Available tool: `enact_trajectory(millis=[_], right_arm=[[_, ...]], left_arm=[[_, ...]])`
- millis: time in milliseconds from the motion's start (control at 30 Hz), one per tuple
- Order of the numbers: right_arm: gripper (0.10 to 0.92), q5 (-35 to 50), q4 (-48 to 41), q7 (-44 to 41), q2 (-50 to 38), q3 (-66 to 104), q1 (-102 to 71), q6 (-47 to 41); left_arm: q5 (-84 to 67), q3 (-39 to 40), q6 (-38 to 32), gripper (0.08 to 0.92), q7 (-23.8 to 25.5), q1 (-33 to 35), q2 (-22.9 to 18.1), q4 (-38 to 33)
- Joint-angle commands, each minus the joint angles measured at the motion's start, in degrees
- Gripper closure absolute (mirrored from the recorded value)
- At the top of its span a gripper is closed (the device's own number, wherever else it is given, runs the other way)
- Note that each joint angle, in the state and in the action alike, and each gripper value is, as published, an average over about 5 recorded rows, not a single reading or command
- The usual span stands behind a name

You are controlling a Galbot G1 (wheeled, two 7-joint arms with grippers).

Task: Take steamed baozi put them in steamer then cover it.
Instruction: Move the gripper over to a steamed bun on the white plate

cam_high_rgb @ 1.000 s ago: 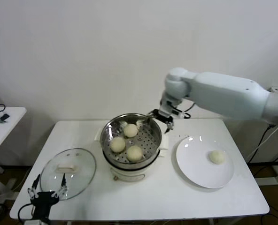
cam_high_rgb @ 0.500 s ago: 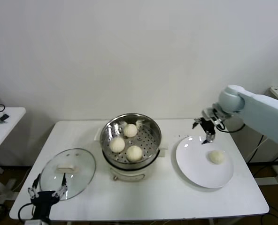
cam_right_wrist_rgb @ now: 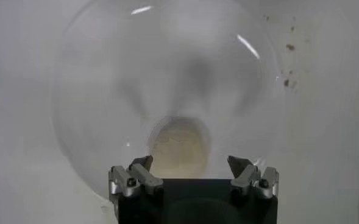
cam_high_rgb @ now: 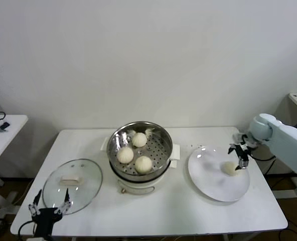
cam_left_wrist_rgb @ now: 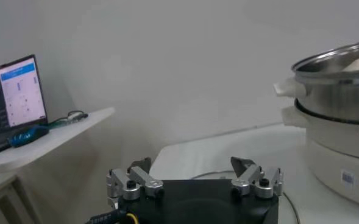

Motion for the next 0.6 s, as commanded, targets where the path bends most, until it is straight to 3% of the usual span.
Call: enact_trajectory(millis=[33,600], right_arm=[[0.203,-3.9,-5.96,-0.23,2.51,4.94,-5.46,-0.28],[0.206,-4.24,-8.58,-0.25,5.98,4.22,-4.84,0.42]], left_arm=[[0.05,-0.15,0.01,0.177,0.0,-0.01,0.0,0.52],[0.34,-0.01,-0.1,0.177,-0.1,0.01,-0.11,1.0]])
